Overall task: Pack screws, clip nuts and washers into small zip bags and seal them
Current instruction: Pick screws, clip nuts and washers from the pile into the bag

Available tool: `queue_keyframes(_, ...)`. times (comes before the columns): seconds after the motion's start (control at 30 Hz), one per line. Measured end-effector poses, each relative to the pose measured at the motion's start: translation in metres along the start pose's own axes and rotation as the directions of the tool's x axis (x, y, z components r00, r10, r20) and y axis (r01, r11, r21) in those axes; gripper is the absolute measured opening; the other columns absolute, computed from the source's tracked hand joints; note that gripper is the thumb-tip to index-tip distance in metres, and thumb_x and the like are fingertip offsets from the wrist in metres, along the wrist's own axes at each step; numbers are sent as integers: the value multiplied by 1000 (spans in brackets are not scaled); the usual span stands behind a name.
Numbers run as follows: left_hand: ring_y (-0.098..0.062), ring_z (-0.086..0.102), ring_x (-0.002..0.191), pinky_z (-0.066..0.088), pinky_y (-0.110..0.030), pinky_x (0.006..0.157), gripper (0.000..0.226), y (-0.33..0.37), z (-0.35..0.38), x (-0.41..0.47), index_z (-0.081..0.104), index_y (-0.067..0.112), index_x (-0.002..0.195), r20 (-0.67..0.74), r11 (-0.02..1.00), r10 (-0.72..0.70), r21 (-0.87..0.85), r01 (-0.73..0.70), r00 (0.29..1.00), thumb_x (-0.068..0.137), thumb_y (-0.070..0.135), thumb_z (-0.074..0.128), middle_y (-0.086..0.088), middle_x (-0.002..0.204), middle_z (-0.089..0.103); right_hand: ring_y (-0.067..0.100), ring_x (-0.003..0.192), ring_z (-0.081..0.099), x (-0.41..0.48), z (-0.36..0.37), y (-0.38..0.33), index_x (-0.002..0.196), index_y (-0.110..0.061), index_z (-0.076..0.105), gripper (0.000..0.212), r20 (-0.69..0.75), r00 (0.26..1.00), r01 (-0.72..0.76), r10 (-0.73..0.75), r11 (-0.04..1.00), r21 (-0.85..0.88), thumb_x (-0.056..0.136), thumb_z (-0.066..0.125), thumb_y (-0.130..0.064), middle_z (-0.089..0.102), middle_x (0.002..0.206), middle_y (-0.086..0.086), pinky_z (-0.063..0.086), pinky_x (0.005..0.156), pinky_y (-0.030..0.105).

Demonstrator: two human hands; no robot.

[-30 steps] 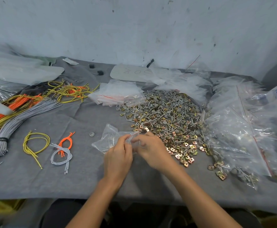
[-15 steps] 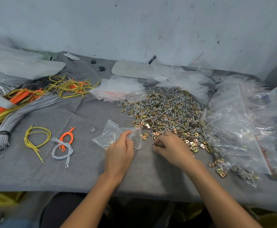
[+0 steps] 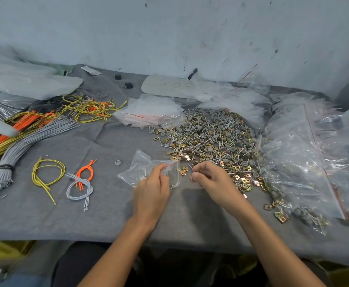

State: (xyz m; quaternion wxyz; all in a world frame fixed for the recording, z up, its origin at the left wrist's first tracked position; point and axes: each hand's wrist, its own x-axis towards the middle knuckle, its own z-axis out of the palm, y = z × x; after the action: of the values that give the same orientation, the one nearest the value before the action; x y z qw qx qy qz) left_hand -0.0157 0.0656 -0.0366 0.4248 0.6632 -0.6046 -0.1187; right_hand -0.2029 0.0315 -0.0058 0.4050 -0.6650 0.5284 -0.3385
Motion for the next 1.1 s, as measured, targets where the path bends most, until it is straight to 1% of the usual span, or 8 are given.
queue_keyframes(0.1,-20,64,75,51,-39,67,35,1,0,0,63,24,128,-4,1000,-5,8,5,1000,99,21,44,3,87,72,14,69,57,2,11,-8,96,-23,64,4,-24,1000,14,-12,996,84,96,66,-19,72,81,5,44,66,35)
queue_keyframes(0.27,-26,67,85,45,-34,69,37,1,1,-1,63,23,127,-24,1000,4,15,-4,1000,98,27,40,0,97,75,4,63,59,8,41,-18,91,-28,62,8,-65,992,98,-106,989,-112,94,69,-24,71,76,-9,45,63,24)
queue_keyframes(0.43,-30,67,85,49,-39,69,39,-1,1,-1,62,25,128,-25,1000,3,-6,-3,1000,97,27,38,-3,96,74,21,91,69,8,54,-22,104,-31,57,13,-54,995,63,-81,959,-278,95,65,-28,74,93,-5,54,82,42)
queue_keyframes(0.7,-27,68,86,46,-34,68,49,-4,4,0,62,27,127,-60,999,20,-25,-22,998,93,38,28,-1,97,75,16,113,66,1,49,-26,118,-32,63,24,64,985,171,-159,921,-349,95,66,-28,72,117,-11,50,96,39)
queue_keyframes(0.8,-28,68,86,50,-40,70,50,-4,4,1,62,29,125,-59,999,2,-38,-4,998,91,39,28,0,94,75,-10,90,64,1,27,-23,109,-26,72,18,-21,979,192,-203,951,-242,93,70,-19,70,99,-22,48,80,16)
queue_keyframes(0.87,-27,68,84,52,-43,72,49,-3,4,2,62,29,124,-52,999,-7,-47,5,999,90,39,28,2,91,75,-9,78,62,3,3,-19,99,-28,73,13,-137,977,119,-163,951,-284,93,69,-18,67,87,-26,47,70,13)
queue_keyframes(0.97,-25,67,77,52,-43,69,52,-2,2,1,62,26,125,-50,999,-4,-50,2,999,90,40,26,3,85,73,8,84,65,9,-29,-7,93,-31,69,11,-114,993,-40,-27,836,-547,94,64,-22,69,90,-17,54,75,32)
queue_keyframes(1.1,-23,66,74,52,-43,68,51,-2,2,1,62,26,126,-42,999,-10,-51,8,999,91,38,28,3,82,72,15,93,63,8,-36,10,98,-32,69,6,7,997,-49,78,691,-722,93,66,-33,67,96,-13,51,76,33)
